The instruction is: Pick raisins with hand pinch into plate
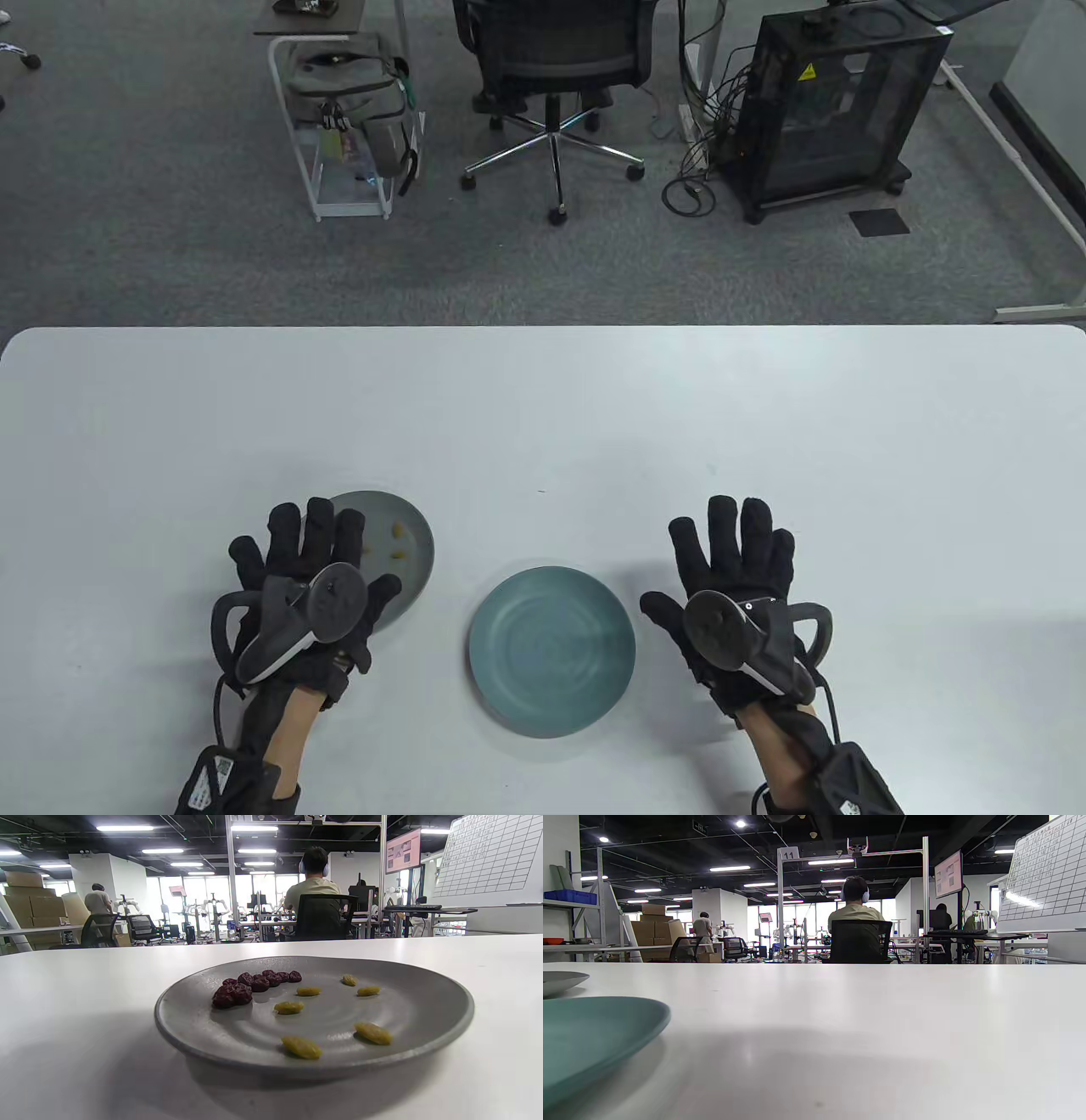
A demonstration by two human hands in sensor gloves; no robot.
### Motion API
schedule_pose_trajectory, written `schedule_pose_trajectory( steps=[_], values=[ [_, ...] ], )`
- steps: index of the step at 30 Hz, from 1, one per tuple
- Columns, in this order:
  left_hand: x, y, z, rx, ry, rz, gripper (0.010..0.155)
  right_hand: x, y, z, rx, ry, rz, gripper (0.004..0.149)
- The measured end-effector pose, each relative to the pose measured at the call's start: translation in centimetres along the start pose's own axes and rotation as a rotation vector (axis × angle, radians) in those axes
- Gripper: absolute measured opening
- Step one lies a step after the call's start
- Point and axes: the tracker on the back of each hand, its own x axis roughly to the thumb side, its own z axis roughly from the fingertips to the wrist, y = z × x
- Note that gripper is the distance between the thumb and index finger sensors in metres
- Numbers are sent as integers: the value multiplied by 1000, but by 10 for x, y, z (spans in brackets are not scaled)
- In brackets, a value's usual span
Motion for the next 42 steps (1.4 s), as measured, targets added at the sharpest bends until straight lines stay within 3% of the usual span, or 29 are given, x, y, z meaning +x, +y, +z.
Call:
schedule_pose_trajectory(
  steps=[18, 22, 32, 42],
  values=[
    [-6, 1, 1, 32, 42, 4, 85, 2, 4, 1, 22, -1, 4, 86],
    [-17, -1, 0, 39, 105, 54, 86, 5, 0, 3, -21, -18, -20, 84],
    [-45, -9, -3, 31, 249, 113, 86, 7, 1, 3, 26, -12, -52, 82],
    [-81, -23, -5, -27, 423, 261, 75, 7, 3, 3, 35, -4, -67, 78]
  ],
)
